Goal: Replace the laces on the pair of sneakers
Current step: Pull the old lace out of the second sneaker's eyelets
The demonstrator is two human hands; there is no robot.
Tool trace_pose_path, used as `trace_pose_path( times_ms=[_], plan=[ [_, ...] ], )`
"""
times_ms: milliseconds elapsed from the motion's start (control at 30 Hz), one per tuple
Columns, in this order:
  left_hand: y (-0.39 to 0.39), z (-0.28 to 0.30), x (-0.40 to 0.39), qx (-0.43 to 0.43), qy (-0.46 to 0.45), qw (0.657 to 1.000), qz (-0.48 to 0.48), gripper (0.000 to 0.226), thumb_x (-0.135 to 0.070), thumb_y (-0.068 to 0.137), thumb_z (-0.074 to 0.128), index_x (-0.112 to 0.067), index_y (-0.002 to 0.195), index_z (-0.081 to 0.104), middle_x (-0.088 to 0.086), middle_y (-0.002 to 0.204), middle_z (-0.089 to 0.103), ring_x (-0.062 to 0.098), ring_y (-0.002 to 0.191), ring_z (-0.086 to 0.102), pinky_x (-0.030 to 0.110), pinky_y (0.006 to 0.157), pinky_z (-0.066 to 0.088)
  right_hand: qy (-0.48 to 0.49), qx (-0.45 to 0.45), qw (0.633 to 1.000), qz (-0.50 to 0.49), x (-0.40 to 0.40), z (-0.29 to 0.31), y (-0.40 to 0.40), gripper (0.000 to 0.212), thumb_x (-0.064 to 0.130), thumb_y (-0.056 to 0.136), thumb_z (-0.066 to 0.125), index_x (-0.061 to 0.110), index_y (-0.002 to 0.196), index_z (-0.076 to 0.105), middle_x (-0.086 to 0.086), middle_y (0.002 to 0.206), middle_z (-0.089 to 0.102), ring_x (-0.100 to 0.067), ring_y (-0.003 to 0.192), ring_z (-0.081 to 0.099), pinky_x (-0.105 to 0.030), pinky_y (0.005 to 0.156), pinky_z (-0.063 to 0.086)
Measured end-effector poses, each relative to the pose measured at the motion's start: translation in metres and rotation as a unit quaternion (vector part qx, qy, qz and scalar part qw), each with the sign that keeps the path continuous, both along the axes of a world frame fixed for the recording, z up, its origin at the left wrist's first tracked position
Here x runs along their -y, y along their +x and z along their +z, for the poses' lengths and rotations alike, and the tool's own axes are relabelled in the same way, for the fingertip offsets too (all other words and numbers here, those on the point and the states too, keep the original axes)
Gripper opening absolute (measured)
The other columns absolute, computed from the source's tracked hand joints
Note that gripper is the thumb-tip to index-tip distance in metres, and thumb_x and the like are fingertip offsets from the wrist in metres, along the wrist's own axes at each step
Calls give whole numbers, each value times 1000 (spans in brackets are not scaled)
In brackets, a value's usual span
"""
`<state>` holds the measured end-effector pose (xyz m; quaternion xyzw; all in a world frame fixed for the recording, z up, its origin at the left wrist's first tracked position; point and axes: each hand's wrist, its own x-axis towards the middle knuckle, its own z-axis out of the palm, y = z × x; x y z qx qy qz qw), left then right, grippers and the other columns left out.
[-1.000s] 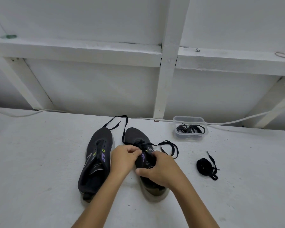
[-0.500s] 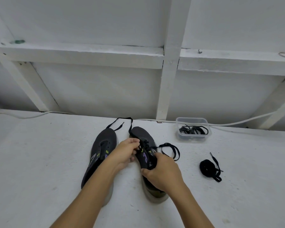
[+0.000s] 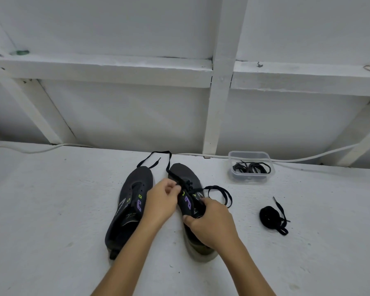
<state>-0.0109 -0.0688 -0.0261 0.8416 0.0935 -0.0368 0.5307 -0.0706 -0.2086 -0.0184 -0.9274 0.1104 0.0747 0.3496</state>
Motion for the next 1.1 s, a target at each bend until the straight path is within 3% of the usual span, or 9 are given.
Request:
trace_pose_path(
  times_ms=[100, 167, 300, 400, 533, 733, 833, 933, 1100],
  plan=[
    [13, 13, -4, -182, -268, 944, 67, 17, -19, 102, 53, -12, 89, 61, -2, 75, 59, 7, 60, 53, 23, 57, 41, -14, 2, 1000, 1, -1, -1, 0, 40, 51, 76, 70, 32, 111, 63, 12, 100, 67, -15, 93, 64, -28, 75, 52],
    [12, 14, -6, -228, -323, 916, 66, 20, -19, 104, 50, -12, 88, 60, -1, 71, 51, 8, 53, 42, 24, 54, 38, -12, 4, 1000, 2, -1, 0, 1, 39, 51, 77, 70, 32, 110, 64, 13, 98, 67, -15, 91, 63, -26, 72, 50],
    [-1, 4, -8, -101, -103, 989, 27, 21, -44, 95, 62, -24, 102, 65, -8, 92, 65, 3, 78, 61, 17, 68, 47, -13, 9, 1000, 2, 0, -1, 2, 38, 51, 77, 70, 32, 109, 64, 13, 98, 67, -15, 93, 63, -26, 73, 49],
    [-13, -3, -3, -46, -34, 998, -3, 19, -39, 83, 78, -31, 96, 68, -17, 93, 68, -14, 81, 60, 6, 64, 43, -9, 13, 1000, 2, -1, -1, 2, 36, 52, 78, 70, 32, 108, 64, 14, 95, 67, -13, 89, 62, -23, 67, 44],
    [-12, -5, 3, 17, 51, 998, 13, 12, -24, 90, 72, -14, 98, 72, -6, 88, 70, -1, 79, 61, 6, 65, 42, -12, 17, 1000, -6, -1, -1, 1, 37, 52, 78, 70, 31, 109, 64, 13, 97, 67, -14, 88, 62, -22, 64, 40],
    [3, 10, -8, 66, -20, 988, 137, 5, -18, 95, 60, -15, 99, 61, 3, 92, 67, 25, 88, 67, 45, 86, 56, 2, 24, 999, -24, -2, -1, -1, 33, 49, 79, 71, 30, 106, 66, 15, 93, 65, -12, 83, 58, -20, 59, 38],
    [-10, -5, 2, -33, -61, 996, 62, 23, -33, 89, 71, -19, 106, 63, -6, 98, 67, 13, 93, 67, 35, 88, 57, -7, 30, 999, -24, -3, -1, -1, 30, 50, 81, 68, 31, 104, 64, 14, 96, 63, -11, 82, 47, -18, 58, 34],
    [-16, -16, 12, 5, -18, 1000, 23, 16, -31, 87, 75, -20, 99, 73, -7, 96, 71, -2, 85, 63, 8, 73, 47, -12, 31, 999, -21, -4, -1, -2, 32, 52, 82, 66, 31, 106, 63, 10, 101, 63, -12, 85, 45, -21, 61, 36],
    [-7, -9, 16, 79, -18, 990, 114, 8, -23, 96, 63, -17, 91, 66, 0, 93, 68, 0, 77, 63, 26, 78, 54, -13, 24, 999, -28, -3, 0, -1, 38, 51, 81, 68, 27, 111, 64, 8, 107, 65, -19, 101, 62, -27, 76, 45]
  ],
)
